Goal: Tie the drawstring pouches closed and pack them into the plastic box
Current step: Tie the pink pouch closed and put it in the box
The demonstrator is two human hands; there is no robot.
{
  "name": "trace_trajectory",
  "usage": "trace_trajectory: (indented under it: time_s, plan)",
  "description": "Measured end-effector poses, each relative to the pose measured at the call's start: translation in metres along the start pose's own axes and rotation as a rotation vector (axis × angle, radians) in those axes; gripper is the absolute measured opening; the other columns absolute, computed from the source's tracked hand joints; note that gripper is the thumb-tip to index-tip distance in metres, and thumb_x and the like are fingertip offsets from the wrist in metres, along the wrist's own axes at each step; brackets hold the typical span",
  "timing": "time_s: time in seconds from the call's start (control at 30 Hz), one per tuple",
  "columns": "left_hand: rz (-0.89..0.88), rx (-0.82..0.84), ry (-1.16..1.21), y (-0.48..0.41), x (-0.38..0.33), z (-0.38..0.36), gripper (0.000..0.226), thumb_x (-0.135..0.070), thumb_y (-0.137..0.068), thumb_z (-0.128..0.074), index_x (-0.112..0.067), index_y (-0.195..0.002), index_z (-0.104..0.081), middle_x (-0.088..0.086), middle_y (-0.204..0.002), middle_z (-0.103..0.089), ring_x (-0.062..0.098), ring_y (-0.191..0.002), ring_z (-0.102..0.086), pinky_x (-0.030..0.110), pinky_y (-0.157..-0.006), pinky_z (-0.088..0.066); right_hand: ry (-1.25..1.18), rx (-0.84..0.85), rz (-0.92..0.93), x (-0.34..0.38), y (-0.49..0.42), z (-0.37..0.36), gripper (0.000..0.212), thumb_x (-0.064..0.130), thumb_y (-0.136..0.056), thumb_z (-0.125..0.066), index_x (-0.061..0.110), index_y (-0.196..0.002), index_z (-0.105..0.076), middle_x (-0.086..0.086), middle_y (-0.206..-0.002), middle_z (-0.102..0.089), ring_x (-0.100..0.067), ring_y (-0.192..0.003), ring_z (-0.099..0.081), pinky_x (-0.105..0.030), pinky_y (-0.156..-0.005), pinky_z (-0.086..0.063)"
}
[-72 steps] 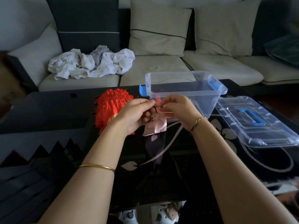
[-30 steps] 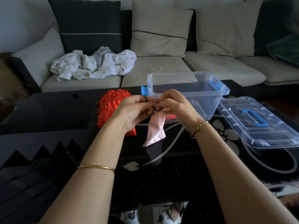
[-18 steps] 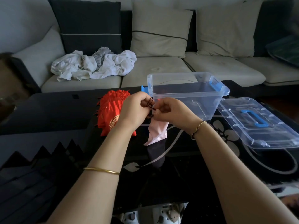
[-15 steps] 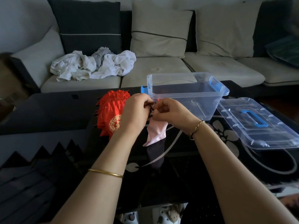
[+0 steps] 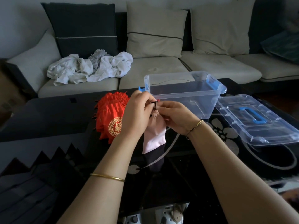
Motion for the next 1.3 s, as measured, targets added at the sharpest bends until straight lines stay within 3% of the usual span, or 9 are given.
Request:
trace_trajectory:
  time_s: [0.17,0.37,0.47,0.57,0.77,0.93,1.03,1.13,1.3]
  plan:
    - [0.142,0.052,0.25,-0.003,-0.003,0.003,0.022,0.001,-0.082,-0.064,-0.02,-0.076,-0.063,-0.007,-0.075,-0.063,-0.001,-0.068,-0.058,0.009,-0.066,-0.042,-0.046,0.046,-0.038,0.0,-0.001,0.004,0.012,0.008,-0.093,-0.05,0.007,-0.086,-0.059,-0.005,-0.077,-0.059,-0.012,-0.065,-0.055,-0.024,-0.065,-0.047]
    - [0.261,0.159,0.42,-0.002,-0.004,0.006,0.017,-0.004,-0.082,-0.069,-0.021,-0.078,-0.066,-0.006,-0.077,-0.068,-0.001,-0.07,-0.063,0.013,-0.07,-0.05,0.08,-0.138,-0.009,0.007,-0.003,0.0,0.018,0.008,-0.093,-0.039,0.006,-0.079,-0.051,-0.011,-0.075,-0.048,-0.022,-0.068,-0.048,-0.035,-0.064,-0.046]
    - [0.279,0.182,0.422,-0.003,-0.006,0.006,0.021,-0.002,-0.083,-0.067,-0.021,-0.076,-0.065,-0.008,-0.074,-0.066,-0.006,-0.064,-0.061,0.01,-0.067,-0.049,0.499,-0.288,0.186,0.008,-0.005,0.0,0.012,0.006,-0.087,-0.044,0.006,-0.077,-0.051,-0.009,-0.076,-0.05,-0.024,-0.073,-0.049,-0.037,-0.069,-0.046]
    - [0.334,0.19,0.431,-0.002,-0.006,0.003,0.019,-0.004,-0.084,-0.067,-0.02,-0.075,-0.063,-0.007,-0.07,-0.064,-0.007,-0.057,-0.058,0.008,-0.058,-0.045,0.78,-0.382,0.331,0.007,-0.005,0.0,0.002,0.005,-0.081,-0.052,0.005,-0.082,-0.053,0.002,-0.073,-0.05,-0.013,-0.067,-0.046,-0.028,-0.063,-0.043]
    - [0.434,0.125,0.485,-0.005,-0.002,0.001,0.019,-0.005,-0.084,-0.066,-0.021,-0.075,-0.064,-0.005,-0.069,-0.064,-0.004,-0.054,-0.056,0.008,-0.051,-0.04,0.48,-0.394,0.282,0.013,-0.005,0.0,0.009,0.001,-0.08,-0.048,0.003,-0.077,-0.056,-0.003,-0.064,-0.06,-0.015,-0.058,-0.051,-0.034,-0.06,-0.045]
    - [0.624,0.063,0.551,-0.003,0.007,0.002,0.014,-0.009,-0.086,-0.066,-0.018,-0.075,-0.064,0.0,-0.075,-0.064,0.011,-0.069,-0.059,0.021,-0.058,-0.043,0.657,-0.298,0.23,0.014,-0.002,0.005,0.012,0.003,-0.086,-0.049,0.005,-0.077,-0.056,-0.003,-0.065,-0.05,-0.013,-0.058,-0.044,-0.022,-0.054,-0.037]
    - [0.767,0.009,0.601,-0.004,0.012,0.006,0.012,-0.014,-0.087,-0.065,-0.016,-0.075,-0.063,0.0,-0.074,-0.061,0.012,-0.068,-0.055,0.023,-0.054,-0.039,0.459,-0.283,0.158,0.017,0.001,0.01,0.017,0.003,-0.088,-0.048,0.009,-0.073,-0.052,-0.002,-0.064,-0.048,-0.012,-0.059,-0.042,-0.019,-0.052,-0.035]
    - [0.855,-0.005,0.73,-0.005,0.007,0.009,0.014,-0.015,-0.091,-0.06,-0.012,-0.077,-0.063,0.001,-0.068,-0.06,0.01,-0.058,-0.053,0.02,-0.049,-0.04,0.002,-0.277,0.051,0.014,0.001,0.01,0.02,0.002,-0.086,-0.045,0.007,-0.067,-0.049,-0.008,-0.064,-0.051,-0.019,-0.057,-0.047,-0.024,-0.048,-0.036]
    - [0.928,-0.008,0.953,-0.006,-0.003,0.011,0.019,-0.019,-0.095,-0.054,-0.014,-0.077,-0.061,-0.006,-0.055,-0.063,0.002,-0.046,-0.055,0.013,-0.042,-0.04,-0.633,-0.118,-0.036,0.01,-0.003,0.003,0.015,0.006,-0.09,-0.038,0.001,-0.085,-0.051,-0.011,-0.082,-0.059,-0.014,-0.058,-0.064,-0.019,-0.046,-0.045]
Point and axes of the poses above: each hand's wrist, its own y-axis away from the middle knuckle, its own z-axis out of the back of the hand, x = y × z, the point moved 1 cm from there along -y, towards the middle knuckle
